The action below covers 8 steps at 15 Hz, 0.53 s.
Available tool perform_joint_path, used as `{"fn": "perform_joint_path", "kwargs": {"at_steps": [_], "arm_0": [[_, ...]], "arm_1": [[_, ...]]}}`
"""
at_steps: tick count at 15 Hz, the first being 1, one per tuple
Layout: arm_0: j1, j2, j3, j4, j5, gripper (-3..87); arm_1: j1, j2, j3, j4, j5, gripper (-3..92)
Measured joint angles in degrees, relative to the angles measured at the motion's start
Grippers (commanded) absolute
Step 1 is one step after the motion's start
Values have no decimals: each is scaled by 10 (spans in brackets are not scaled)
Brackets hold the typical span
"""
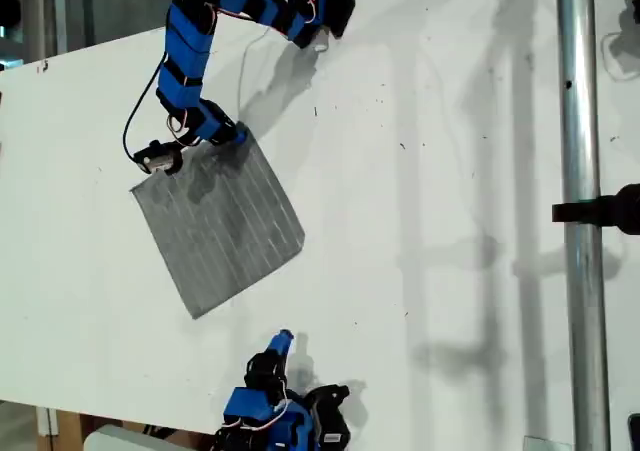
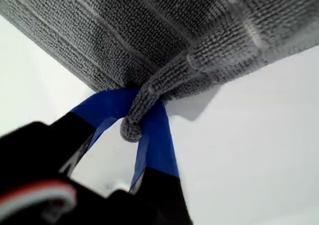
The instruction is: Grasp corners of a towel and fold twice.
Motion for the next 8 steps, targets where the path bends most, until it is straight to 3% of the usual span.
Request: {"fn": "perform_joint_path", "kwargs": {"at_steps": [3, 7, 8], "arm_0": [[0, -328, -272, 11, 70, -29], [9, -646, -633, 103, 142, -26], [9, -711, -711, 123, 164, 11]], "arm_1": [[0, 8, 10, -7, -4, -2], [0, 9, 10, -9, -4, -2], [0, 10, 11, -9, -4, -2]]}}
